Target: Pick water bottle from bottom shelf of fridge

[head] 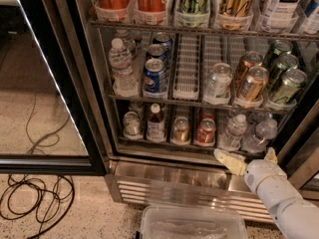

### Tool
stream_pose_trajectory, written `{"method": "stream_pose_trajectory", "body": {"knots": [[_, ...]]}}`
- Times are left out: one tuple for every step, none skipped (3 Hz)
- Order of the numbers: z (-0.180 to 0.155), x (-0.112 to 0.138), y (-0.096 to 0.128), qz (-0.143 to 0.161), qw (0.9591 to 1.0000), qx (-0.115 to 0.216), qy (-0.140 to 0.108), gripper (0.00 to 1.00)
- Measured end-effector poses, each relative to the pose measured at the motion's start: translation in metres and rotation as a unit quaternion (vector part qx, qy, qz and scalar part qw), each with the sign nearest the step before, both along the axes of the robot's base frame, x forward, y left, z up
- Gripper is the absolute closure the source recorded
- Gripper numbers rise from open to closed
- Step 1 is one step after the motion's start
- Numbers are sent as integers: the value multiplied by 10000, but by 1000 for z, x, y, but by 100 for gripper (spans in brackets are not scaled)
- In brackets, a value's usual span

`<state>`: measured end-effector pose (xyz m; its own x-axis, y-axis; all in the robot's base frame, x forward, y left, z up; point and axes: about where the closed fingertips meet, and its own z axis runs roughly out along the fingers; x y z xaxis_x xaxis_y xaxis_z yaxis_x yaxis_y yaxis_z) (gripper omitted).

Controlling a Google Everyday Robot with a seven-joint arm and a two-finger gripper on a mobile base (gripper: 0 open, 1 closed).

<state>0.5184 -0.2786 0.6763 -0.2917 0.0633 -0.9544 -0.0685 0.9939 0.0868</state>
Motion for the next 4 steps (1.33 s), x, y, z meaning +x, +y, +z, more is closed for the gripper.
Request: {"method": "stream_pose_trajectory", "body": {"knots": [[-8, 4, 3, -95, 9997, 204, -60, 5], [-17, 5, 5, -233, 9988, 393, -182, 18], [-27, 12, 3, -330, 9974, 522, -361, 26], [-31, 16, 2, -412, 9961, 514, -579, 24]]}}
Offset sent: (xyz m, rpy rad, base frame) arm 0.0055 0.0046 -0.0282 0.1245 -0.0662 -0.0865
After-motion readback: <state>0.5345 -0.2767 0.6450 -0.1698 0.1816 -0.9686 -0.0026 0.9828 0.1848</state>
